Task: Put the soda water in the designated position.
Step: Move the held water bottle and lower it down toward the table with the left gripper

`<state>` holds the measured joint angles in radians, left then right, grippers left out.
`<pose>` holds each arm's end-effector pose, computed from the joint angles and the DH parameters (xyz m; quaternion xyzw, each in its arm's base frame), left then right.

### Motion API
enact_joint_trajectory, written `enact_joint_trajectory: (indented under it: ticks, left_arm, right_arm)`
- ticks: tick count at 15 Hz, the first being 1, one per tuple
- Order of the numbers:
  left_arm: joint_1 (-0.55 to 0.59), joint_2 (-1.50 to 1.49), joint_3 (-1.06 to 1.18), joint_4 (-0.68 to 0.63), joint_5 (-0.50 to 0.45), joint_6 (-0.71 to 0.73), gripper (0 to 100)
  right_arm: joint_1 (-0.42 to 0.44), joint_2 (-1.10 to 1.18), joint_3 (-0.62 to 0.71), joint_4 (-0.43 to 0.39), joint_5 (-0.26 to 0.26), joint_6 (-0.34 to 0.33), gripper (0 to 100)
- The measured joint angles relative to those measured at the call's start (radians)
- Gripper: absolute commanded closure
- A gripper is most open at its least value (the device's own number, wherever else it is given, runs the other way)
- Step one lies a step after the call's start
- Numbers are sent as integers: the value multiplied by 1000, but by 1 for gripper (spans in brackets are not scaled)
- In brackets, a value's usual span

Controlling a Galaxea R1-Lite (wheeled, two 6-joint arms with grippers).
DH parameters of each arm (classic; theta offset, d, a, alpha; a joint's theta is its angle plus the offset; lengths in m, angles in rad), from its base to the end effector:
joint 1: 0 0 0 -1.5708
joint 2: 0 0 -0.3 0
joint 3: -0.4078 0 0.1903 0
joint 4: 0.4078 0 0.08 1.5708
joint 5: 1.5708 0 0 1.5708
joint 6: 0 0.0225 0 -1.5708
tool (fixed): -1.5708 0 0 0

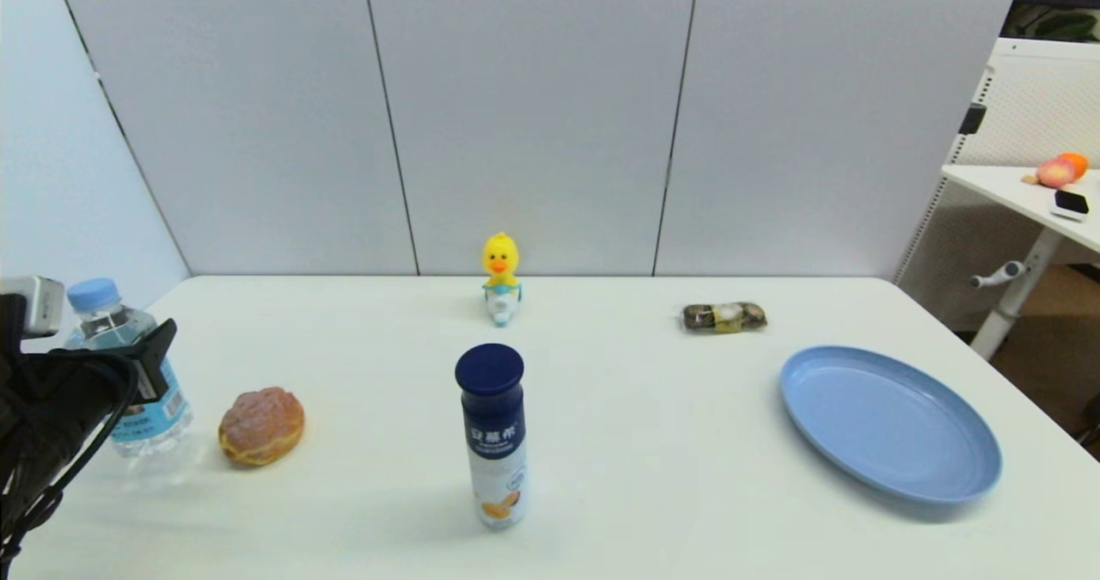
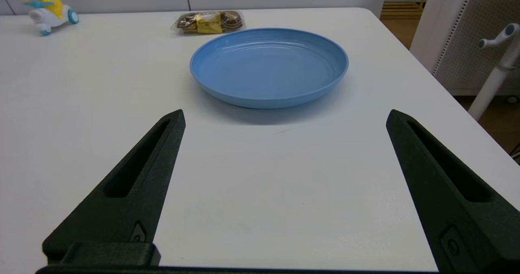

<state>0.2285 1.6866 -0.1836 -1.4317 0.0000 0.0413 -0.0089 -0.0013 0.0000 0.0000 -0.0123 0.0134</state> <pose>0.2182 0.0507 0.1215 0.0164 0.0378 0.1132 0.9927 -0.0229 -0.0001 0.0754 0.0067 -0.0007 -0.0106 0.9999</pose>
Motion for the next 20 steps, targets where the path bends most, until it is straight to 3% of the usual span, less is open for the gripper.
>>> enact_joint_trajectory:
  ticks: [10,20]
  left_arm:
    - [-8,125,-64,-87,0,-2,100]
    - [-18,196,-96,-89,1,-2,100]
  right_arm:
    - [0,0,0,0,0,0,0]
    - [0,0,0,0,0,0,0]
